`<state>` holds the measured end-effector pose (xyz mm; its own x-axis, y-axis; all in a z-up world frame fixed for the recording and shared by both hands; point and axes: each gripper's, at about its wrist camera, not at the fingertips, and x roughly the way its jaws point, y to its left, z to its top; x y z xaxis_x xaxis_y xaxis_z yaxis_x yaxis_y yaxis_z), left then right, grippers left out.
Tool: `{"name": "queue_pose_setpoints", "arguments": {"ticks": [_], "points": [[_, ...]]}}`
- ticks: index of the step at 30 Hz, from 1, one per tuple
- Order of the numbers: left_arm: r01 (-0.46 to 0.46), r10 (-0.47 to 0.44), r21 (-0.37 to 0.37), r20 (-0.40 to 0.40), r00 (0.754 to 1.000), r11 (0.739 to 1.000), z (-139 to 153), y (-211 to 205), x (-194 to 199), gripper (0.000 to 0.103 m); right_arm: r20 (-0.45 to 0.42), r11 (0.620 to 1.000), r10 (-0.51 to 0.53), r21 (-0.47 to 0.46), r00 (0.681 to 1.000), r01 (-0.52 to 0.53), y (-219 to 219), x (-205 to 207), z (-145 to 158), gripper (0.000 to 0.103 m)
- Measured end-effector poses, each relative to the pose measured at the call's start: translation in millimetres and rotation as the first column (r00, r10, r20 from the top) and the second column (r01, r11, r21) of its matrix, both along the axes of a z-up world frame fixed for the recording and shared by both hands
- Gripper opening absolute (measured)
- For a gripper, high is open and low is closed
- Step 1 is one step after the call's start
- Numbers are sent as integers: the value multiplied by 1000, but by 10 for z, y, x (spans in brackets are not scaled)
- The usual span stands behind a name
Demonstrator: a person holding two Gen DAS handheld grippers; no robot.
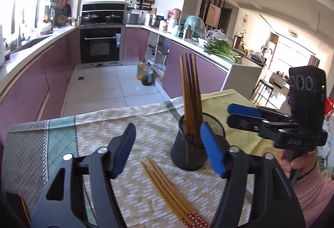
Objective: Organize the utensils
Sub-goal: 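Return the left tool to the chopsticks and grasp one while the right tool grasps another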
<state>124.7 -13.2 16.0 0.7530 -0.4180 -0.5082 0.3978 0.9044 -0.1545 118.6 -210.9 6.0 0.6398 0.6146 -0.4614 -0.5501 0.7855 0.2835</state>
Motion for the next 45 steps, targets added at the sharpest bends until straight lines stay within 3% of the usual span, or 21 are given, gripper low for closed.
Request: {"name": "queue_pose_setpoints", "arguments": {"ticks": [6, 12, 16, 29, 45], "points": [[-75, 76, 22, -39, 996, 997, -262, 179, -199, 74, -80, 993, 100, -57, 992, -104, 280, -208, -343, 47], [-110, 116, 54, -131, 985, 993, -630, 309, -248, 74, -227, 986, 99, -111, 969, -127, 491, -185, -836, 47], [-114, 124, 65, -183, 975, 991, -837, 327, -301, 74, -267, 986, 94, -111, 959, -127, 525, -200, -972, 45], [-74, 104, 121, -265, 959, 990, -1131, 163, -318, 72, -269, 974, 58, -196, 961, -113, 692, -325, -1073, 40], [-42, 90, 168, -292, 952, 985, -1251, 30, -229, 69, -253, 961, 34, -258, 967, -102, 778, -310, -1079, 33]]}}
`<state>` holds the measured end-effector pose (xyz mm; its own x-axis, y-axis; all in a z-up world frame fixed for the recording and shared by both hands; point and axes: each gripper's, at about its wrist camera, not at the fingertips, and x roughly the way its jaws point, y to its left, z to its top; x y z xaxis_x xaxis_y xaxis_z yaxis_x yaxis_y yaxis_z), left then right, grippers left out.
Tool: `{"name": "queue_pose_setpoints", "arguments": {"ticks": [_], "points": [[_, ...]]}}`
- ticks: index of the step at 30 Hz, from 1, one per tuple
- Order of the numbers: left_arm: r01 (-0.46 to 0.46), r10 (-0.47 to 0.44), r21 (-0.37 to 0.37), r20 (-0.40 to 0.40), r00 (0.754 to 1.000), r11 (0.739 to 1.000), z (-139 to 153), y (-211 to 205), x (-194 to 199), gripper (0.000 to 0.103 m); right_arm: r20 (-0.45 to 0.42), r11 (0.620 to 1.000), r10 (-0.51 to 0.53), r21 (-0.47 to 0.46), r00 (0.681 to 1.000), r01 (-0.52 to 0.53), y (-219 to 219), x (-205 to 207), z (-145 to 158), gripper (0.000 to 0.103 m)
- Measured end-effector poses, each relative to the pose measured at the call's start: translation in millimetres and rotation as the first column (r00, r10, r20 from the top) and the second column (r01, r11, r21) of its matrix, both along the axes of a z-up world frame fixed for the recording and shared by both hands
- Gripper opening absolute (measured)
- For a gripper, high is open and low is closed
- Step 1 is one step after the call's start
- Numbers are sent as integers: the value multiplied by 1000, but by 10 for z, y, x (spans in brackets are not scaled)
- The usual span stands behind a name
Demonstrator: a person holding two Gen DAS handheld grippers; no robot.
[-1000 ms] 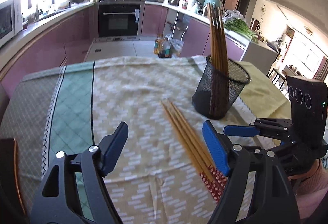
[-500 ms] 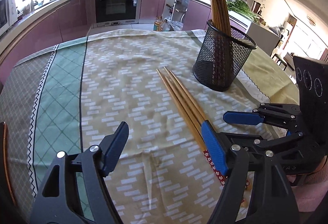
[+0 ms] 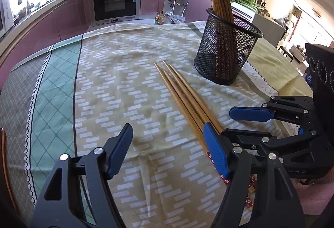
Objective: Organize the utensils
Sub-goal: 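Return the left tool to the chopsticks and grasp one while the right tool grasps another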
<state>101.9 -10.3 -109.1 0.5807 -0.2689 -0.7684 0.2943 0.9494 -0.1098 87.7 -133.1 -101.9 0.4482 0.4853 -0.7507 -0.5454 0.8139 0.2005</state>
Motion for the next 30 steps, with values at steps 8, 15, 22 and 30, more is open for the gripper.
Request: {"name": "queue_pose_setpoints", "arguments": {"ticks": [8, 15, 22, 30], "points": [[16, -16, 17, -10, 1000, 1000, -48, -65, 50, 68, -8, 1000, -8, 5, 1000, 8, -45, 6, 2, 30], [28, -28, 33, -9, 1000, 999, -65, -112, 73, 59, -9, 1000, -6, 11, 1000, 6, -55, 16, -8, 31], [62, -61, 48, -19, 998, 997, -64, -92, 78, 46, -3, 1000, -4, -3, 1000, 4, -44, 19, 3, 30], [97, -96, 27, -50, 994, 995, -66, -91, 179, 40, 12, 999, -10, -31, 1000, 11, 64, 132, 7, 30]]}}
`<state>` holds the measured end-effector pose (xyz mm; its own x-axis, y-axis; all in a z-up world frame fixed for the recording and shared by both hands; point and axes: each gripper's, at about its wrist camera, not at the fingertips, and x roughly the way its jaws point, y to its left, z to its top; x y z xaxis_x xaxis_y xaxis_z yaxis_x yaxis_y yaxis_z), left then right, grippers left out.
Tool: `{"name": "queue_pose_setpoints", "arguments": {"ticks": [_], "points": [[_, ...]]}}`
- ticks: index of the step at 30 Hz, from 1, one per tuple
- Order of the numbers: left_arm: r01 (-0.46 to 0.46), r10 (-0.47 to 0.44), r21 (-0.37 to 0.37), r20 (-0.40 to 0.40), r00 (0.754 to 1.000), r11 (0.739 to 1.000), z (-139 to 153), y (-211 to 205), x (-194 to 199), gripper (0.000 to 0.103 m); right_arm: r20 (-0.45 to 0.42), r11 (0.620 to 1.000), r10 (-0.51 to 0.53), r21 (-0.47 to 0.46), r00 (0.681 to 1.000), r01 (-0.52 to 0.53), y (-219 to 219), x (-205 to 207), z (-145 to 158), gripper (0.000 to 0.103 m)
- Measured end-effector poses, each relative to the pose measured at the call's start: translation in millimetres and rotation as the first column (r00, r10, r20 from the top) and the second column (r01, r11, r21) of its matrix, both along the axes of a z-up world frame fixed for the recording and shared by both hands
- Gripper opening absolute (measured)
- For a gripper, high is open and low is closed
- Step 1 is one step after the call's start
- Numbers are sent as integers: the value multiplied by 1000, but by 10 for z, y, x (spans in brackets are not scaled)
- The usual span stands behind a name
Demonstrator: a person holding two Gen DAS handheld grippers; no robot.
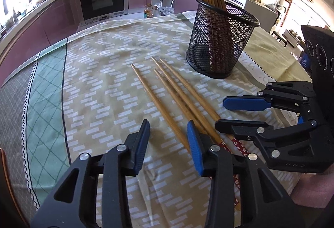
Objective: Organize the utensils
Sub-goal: 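Return the left tool to the chopsticks and grasp one while the right tool grasps another, then raise the left tool's chopstick upright over the cup while the right tool carries its own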
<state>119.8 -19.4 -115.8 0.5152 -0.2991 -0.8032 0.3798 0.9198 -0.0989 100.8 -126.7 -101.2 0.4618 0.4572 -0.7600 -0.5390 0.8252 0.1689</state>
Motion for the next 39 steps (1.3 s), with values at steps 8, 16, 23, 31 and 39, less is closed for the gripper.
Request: {"name": "queue_pose_setpoints", "arguments": {"ticks": [8, 16, 23, 31, 39], "points": [[-34, 34, 7, -2, 999, 999, -1, -32, 133, 29, -13, 999, -30, 24, 999, 30, 15, 165, -11, 18], [-98, 97, -51, -14, 995, 994, 15, 55, 82, 9, -50, 990, -80, 113, 996, 85, -183, 189, -15, 6], [-76, 77, -91, 12, 997, 993, 119, 37, -58, 8, -41, 984, -51, 166, 998, 57, -262, 105, 59, 6], [-36, 35, -60, -20, 999, 998, 34, -21, -103, 8, -71, 991, 8, 136, 997, 1, -150, 86, -2, 6], [2, -3, -38, -30, 1000, 999, -17, -50, -27, 17, -79, 995, 17, 102, 997, -9, -82, 123, -37, 7]]}}
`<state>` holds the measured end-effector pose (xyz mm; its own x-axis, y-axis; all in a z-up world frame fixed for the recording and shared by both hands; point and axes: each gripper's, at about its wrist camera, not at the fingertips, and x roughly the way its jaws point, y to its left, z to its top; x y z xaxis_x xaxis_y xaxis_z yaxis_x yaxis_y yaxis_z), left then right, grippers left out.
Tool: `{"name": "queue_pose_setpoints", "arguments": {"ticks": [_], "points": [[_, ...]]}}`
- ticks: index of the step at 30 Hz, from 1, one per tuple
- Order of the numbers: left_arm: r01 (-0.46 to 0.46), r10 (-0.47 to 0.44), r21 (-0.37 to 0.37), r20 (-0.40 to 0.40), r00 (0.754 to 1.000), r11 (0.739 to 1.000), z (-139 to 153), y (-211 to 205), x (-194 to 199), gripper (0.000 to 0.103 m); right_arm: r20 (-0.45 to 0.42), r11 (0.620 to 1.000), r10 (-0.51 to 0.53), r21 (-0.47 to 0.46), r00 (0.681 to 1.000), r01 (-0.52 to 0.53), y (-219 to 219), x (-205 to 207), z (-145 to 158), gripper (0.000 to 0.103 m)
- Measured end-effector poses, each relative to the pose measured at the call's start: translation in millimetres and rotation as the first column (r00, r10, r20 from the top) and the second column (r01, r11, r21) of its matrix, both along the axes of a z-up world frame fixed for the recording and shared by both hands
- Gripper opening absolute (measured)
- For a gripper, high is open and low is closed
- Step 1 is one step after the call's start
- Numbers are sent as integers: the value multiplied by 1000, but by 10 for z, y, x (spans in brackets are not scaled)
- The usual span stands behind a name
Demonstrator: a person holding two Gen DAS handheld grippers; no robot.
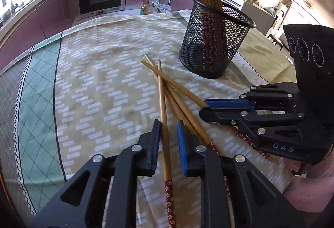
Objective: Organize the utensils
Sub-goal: 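Raise the left tool's chopstick upright over the cup while the right tool carries its own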
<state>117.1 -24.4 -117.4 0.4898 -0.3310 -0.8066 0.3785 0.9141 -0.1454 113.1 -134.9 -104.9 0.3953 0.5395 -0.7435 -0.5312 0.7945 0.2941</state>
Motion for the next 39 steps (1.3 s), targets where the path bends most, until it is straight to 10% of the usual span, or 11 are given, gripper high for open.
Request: {"name": "queue_pose_setpoints", "arguments": {"ticks": [11, 39], "points": [[-7, 6, 5, 41, 999, 1000, 103, -43, 33, 7, 56, 999, -7, 35, 998, 5, -99, -24, 184, 6], [155, -77, -250, 298, 952, 956, 1397, 58, -197, 7, 325, 984, -100, 171, 940, 46, -632, -150, 1169, 6]]}}
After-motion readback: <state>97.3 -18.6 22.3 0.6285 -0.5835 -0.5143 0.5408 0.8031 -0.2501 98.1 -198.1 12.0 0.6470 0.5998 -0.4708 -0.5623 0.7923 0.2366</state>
